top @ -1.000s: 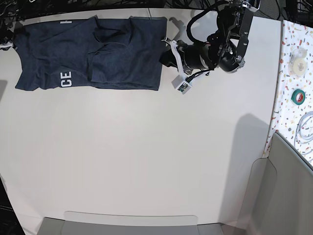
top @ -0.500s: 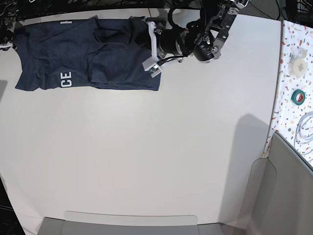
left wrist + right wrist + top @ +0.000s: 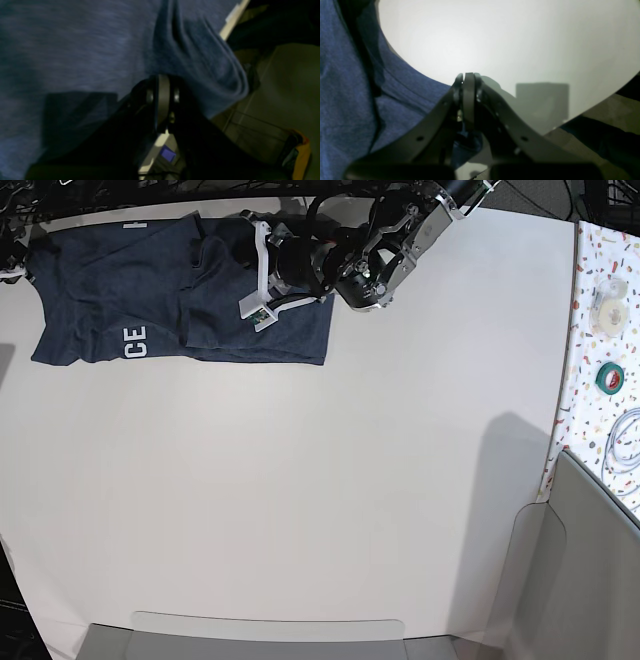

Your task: Layout the t-shirt on the table in an organized manner, then fold the t-shirt properly

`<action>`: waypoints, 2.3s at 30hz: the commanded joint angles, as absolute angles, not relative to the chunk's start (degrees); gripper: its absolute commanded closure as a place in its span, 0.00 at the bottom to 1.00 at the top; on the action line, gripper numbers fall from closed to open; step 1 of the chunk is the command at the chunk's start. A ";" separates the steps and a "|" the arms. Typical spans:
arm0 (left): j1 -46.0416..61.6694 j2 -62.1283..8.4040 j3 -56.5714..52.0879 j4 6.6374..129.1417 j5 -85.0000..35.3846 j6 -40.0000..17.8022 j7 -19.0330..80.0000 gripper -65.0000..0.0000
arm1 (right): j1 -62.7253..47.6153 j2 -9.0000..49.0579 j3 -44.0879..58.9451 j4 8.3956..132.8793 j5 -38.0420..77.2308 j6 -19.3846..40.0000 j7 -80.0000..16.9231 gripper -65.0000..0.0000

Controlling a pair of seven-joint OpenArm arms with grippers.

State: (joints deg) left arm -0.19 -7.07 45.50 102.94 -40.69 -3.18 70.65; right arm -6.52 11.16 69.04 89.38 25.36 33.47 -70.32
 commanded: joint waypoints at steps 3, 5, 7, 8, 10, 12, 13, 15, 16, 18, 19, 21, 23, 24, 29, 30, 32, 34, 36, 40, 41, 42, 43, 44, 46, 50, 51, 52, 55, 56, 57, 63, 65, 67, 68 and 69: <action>-1.89 -6.64 45.76 106.15 -41.63 -3.82 70.02 0.97 | -6.55 12.53 69.23 90.33 25.89 33.63 -69.41 1.00; -1.98 -6.73 46.99 107.47 -41.63 -3.91 69.93 0.97 | -6.55 12.53 69.23 90.33 25.89 33.63 -69.41 1.00; -3.03 -6.73 48.31 107.82 -41.63 -5.93 69.93 0.97 | -6.37 12.53 69.23 90.33 25.89 33.63 -69.41 1.00; -4.00 -6.73 48.75 107.82 -41.63 -7.96 69.93 0.97 | -6.29 12.53 69.14 90.33 25.89 33.63 -69.41 1.00; -4.70 -6.73 49.19 107.82 -41.63 -11.74 69.93 0.97 | -6.29 12.53 68.79 90.33 25.89 33.63 -69.41 1.00; -4.70 -6.90 48.22 108.62 -41.63 -14.11 69.85 0.97 | -6.20 12.62 67.47 90.33 25.89 33.63 -69.41 1.00; -4.70 -6.99 46.81 109.41 -41.54 -14.29 69.85 0.97 | -6.20 13.05 67.12 90.33 26.07 33.63 -69.41 1.00; -4.44 -6.99 43.03 110.55 -41.54 -14.20 70.11 0.97 | -6.29 14.29 65.89 90.33 26.15 33.71 -69.41 1.00; -3.56 -7.16 40.40 111.08 -41.54 -14.20 70.29 0.97 | -6.37 15.16 64.84 90.33 26.15 33.89 -69.41 1.00; -1.45 -8.92 34.86 112.13 -41.54 -14.20 70.37 0.97 | -6.55 17.98 62.37 90.15 26.95 36.53 -69.49 1.00; -0.84 -9.54 33.10 112.57 -41.54 -14.29 70.37 0.97 | -6.55 18.95 61.32 89.71 27.65 38.02 -69.49 1.00; 0.13 -11.12 29.76 112.57 -41.54 -14.46 70.11 0.97 | -6.55 22.20 59.12 87.34 30.64 40.00 -70.99 1.00; 0.92 -12.53 28.26 112.57 -41.45 -14.46 69.85 0.97 | -6.37 25.10 58.42 83.65 34.68 40.00 -72.84 0.95; 1.27 -13.05 27.56 112.57 -41.45 -14.46 69.85 0.97 | -6.37 26.51 58.33 81.01 37.76 40.00 -73.54 0.88; 1.36 -13.85 25.63 112.31 -41.27 -14.46 69.76 0.97 | -7.87 32.13 53.49 73.63 51.03 40.00 -76.44 0.53; 1.54 -13.85 25.10 112.31 -41.27 -14.46 69.76 0.97 | -8.92 32.75 52.62 73.45 53.85 40.00 -76.97 0.47; 1.71 -13.85 24.04 112.31 -41.27 -14.55 69.76 0.97 | -10.68 33.45 51.30 73.27 58.42 40.00 -77.41 0.40; 1.71 -13.85 23.96 112.31 -41.27 -14.55 69.76 0.97 | -11.82 34.33 50.51 73.01 62.29 40.00 -78.29 0.40; 1.71 -13.85 23.96 112.31 -41.27 -14.55 69.76 0.97 | -12.00 34.42 50.42 73.01 64.31 40.00 -80.00 0.40; 1.71 -13.85 23.96 112.31 -41.27 -14.46 69.76 0.97 | -11.82 34.07 50.33 73.01 65.71 40.00 -80.00 0.39; 1.71 -13.85 23.96 112.31 -41.27 -14.46 69.76 0.97 | -11.91 33.98 50.33 73.01 65.71 40.00 -80.00 0.39; 1.71 -13.85 23.96 112.22 -41.27 -14.46 69.76 0.97 | -11.91 33.80 50.24 73.01 65.36 40.00 -80.00 0.39; 1.71 -13.85 23.96 112.22 -41.27 -14.46 69.76 0.97 | -11.91 33.36 50.24 72.92 65.10 40.00 -80.00 0.39; 1.71 -13.85 23.96 112.22 -41.27 -14.46 69.76 0.97 | -11.91 33.10 50.24 72.57 65.10 40.00 -80.00 0.39; 1.71 -13.85 23.96 112.22 -41.27 -14.46 69.76 0.97 | -11.91 32.92 50.07 71.60 65.10 40.00 -80.00 0.39; 1.71 -13.85 24.22 112.22 -41.27 -14.37 69.76 0.97 | -11.56 32.92 46.11 68.44 65.01 40.00 -80.00 0.39; 1.71 -13.85 24.22 112.22 -41.27 -14.29 69.76 0.97 | -11.03 32.92 45.05 67.56 64.57 40.00 -80.00 0.39; 1.71 -13.85 24.22 112.22 -41.27 -14.29 69.76 0.97 | -10.68 32.84 44.44 66.95 63.69 40.00 -80.00 0.39; 1.71 -13.85 24.31 112.22 -41.27 -14.29 69.76 0.97 | -10.15 31.87 43.74 65.71 60.44 40.00 -80.00 0.39; 1.71 -13.85 24.31 112.22 -41.27 -14.29 69.76 0.97 | -10.15 31.52 43.74 65.80 59.38 40.00 -80.00 0.39; 2.07 -13.85 24.31 112.22 -41.27 -14.29 69.76 0.97 | -10.15 31.25 43.74 66.15 58.33 40.00 -80.00 0.39; 2.95 -13.85 23.87 112.22 -41.27 -14.29 69.76 0.97 | -10.15 30.64 41.80 66.33 57.98 40.00 -80.00 0.44; 2.95 -13.85 23.87 112.22 -41.27 -14.29 69.76 0.97 | -10.15 30.37 41.63 66.33 57.71 40.00 -80.00 0.54; 2.95 -13.85 23.78 112.31 -41.27 -14.29 69.76 0.97 | -10.07 29.76 40.40 66.33 57.54 40.00 -80.00 0.68; 2.95 -13.93 23.78 112.31 -41.27 -14.29 69.76 0.97 | -9.63 29.67 39.60 66.33 57.54 40.00 -80.00 0.75; 2.95 -13.93 23.16 112.31 -41.27 -14.29 69.76 0.97 | -9.45 29.67 38.73 66.42 57.54 40.00 -80.00 0.81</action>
